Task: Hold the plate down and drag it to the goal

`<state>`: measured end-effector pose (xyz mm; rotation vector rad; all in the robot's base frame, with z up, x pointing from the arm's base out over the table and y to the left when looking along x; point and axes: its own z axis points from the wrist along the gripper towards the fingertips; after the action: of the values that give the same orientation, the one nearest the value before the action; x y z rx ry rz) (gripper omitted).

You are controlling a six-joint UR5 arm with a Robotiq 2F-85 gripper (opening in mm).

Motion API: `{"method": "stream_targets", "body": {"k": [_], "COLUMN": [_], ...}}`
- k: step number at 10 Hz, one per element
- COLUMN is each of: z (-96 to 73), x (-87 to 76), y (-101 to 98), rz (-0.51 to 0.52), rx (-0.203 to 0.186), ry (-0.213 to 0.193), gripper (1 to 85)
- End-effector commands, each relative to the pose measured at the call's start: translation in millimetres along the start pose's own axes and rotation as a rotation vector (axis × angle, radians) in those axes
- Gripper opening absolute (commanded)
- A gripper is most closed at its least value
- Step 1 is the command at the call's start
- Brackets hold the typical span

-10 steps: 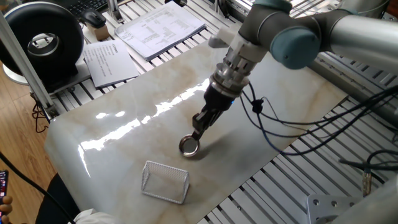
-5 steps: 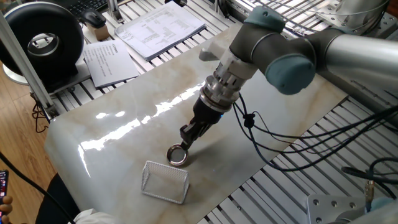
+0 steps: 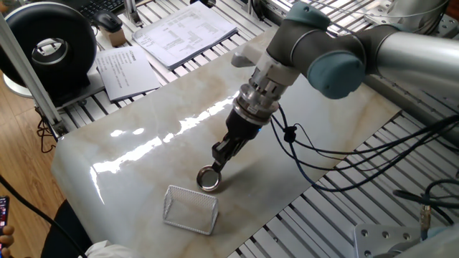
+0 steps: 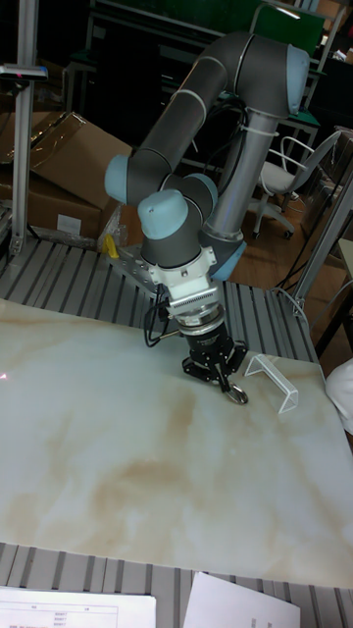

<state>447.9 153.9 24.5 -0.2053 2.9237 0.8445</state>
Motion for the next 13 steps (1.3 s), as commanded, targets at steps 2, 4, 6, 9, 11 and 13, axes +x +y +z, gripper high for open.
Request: {"method": "stream_targets", "body": {"k": [2, 4, 6, 9, 11, 13], "z": [7.8, 8.9, 9.2, 9.2, 15.4, 22.8], "x": [-7.1, -8.1, -2.5, 2.5, 2.6, 8.0], "y": [22.7, 25.6, 26.8, 31.2, 31.0, 36.4], "rz": [0.042, 0.043, 0.006, -0.041, -0.036, -0.021], "rx": [-0.019, -0.016, -0.02, -0.036, -0.034, -0.04], "ry": [-0.048, -0.058, -0.037, -0.019, -0.04, -0.053], "gripper": [1.3, 1.3, 1.3, 1.3, 1.3, 1.3]}}
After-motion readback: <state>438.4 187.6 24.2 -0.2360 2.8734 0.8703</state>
